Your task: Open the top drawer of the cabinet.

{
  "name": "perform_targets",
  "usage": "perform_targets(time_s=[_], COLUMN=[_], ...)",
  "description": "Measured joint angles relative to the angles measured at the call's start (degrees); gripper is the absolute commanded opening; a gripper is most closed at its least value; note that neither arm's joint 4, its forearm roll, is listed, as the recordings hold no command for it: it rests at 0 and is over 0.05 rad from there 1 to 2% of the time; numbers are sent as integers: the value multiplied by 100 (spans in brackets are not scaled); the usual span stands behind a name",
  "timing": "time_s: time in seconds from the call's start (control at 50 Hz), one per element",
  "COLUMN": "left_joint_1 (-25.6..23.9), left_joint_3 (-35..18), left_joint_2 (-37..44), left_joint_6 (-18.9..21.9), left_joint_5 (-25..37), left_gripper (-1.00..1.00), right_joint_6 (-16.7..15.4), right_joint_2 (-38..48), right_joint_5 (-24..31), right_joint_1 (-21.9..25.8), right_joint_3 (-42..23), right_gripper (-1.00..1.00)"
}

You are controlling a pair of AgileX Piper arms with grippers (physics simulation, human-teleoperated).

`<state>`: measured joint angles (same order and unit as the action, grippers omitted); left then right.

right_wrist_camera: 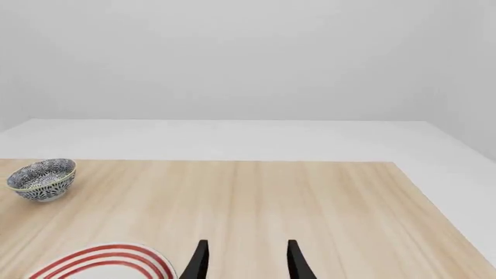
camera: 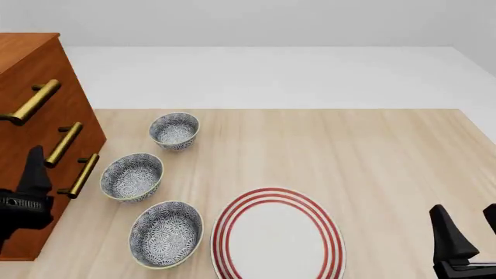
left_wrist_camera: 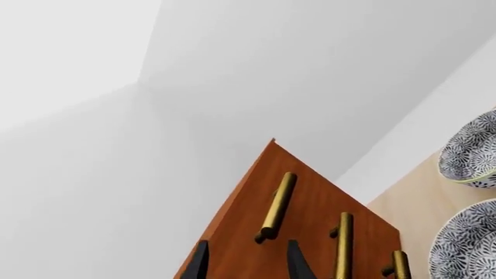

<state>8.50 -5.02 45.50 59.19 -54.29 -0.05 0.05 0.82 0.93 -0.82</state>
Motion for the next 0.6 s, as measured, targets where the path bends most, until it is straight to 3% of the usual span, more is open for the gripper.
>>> perform_targets(time_s=[0.6], left_joint_1=[107], left_joint_3=[-78], left_joint_2=[1032], left_joint_6=[430], left_joint_5=[-722], left_gripper=[100], right_joint_6=[0], right_joint_2=[-2], right_joint_5=[2], right_joint_1=[3], right_joint_3=[-1], right_gripper=[100])
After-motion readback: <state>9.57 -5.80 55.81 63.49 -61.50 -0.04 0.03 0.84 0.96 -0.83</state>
